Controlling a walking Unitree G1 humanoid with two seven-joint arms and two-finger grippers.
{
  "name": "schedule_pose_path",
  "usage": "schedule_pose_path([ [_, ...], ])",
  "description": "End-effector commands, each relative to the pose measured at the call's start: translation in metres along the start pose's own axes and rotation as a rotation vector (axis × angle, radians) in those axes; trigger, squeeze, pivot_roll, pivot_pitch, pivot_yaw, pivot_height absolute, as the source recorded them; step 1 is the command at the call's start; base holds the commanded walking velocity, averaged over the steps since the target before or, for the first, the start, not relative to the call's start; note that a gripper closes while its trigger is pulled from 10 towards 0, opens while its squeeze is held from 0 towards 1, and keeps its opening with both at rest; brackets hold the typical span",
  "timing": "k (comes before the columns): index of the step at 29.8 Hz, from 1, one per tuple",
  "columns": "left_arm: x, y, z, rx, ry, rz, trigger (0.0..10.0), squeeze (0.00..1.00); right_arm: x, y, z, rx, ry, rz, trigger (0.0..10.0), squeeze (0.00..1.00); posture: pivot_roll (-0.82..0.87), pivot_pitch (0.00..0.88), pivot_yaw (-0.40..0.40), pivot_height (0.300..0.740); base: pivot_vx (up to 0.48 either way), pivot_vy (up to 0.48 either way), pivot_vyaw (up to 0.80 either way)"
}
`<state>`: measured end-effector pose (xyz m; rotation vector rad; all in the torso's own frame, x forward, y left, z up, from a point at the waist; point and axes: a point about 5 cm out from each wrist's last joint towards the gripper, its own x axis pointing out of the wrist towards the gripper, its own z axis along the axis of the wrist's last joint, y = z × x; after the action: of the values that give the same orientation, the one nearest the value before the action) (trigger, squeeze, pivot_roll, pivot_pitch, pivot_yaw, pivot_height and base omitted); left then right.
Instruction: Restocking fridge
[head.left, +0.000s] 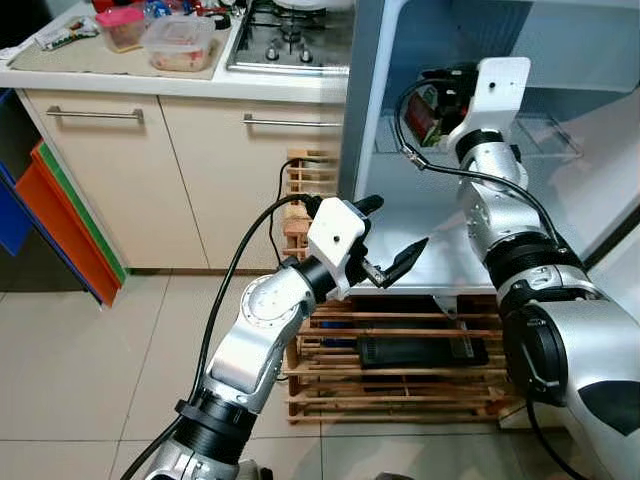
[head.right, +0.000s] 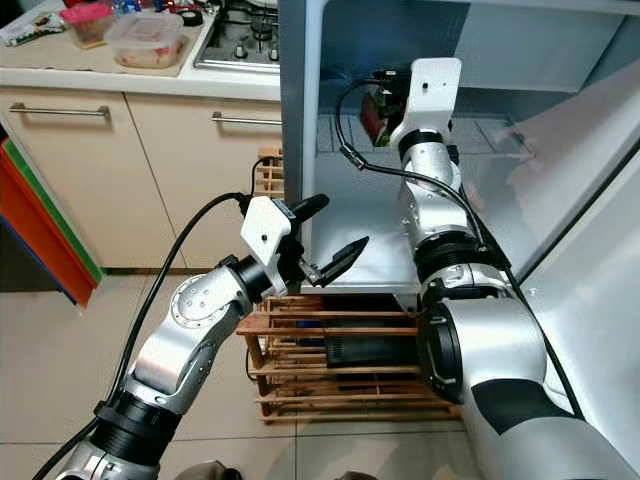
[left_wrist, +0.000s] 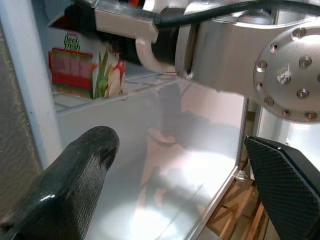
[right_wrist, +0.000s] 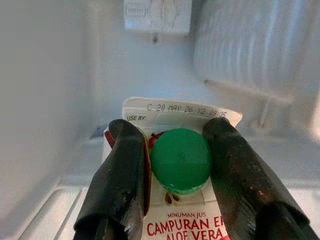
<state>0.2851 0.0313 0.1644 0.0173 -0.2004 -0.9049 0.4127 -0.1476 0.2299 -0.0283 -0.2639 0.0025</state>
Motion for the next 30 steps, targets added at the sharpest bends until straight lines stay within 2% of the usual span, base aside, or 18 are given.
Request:
schedule_pose_path([
  [1,0.0,-0.002,-0.002,-0.002,0.006,-0.006,10.0,0.0,0.002,-0.001,0.001,0.017,0.011,-0.02,10.0,0.0,0.03,0.035,-0.046,0.74,0.0,0.0,0.0],
  [2,0.0,-0.002,-0.002,-0.002,0.006,-0.006,10.0,0.0,0.002,-0.001,0.0,0.016,0.015,-0.026,10.0,1.0,0.03,0.035,-0.046,0.74,0.0,0.0,0.0],
  [7,0.0,-0.002,-0.002,-0.001,0.007,-0.006,10.0,0.0,0.001,0.0,-0.001,0.011,0.02,-0.03,10.0,1.0,0.03,0.038,-0.046,0.74,0.0,0.0,0.0],
  [30,0.001,-0.002,-0.003,-0.002,0.008,-0.007,10.0,0.0,0.006,0.007,0.019,-0.042,-0.112,-0.005,10.0,1.0,0.03,0.036,-0.044,0.74,0.0,0.0,0.0],
])
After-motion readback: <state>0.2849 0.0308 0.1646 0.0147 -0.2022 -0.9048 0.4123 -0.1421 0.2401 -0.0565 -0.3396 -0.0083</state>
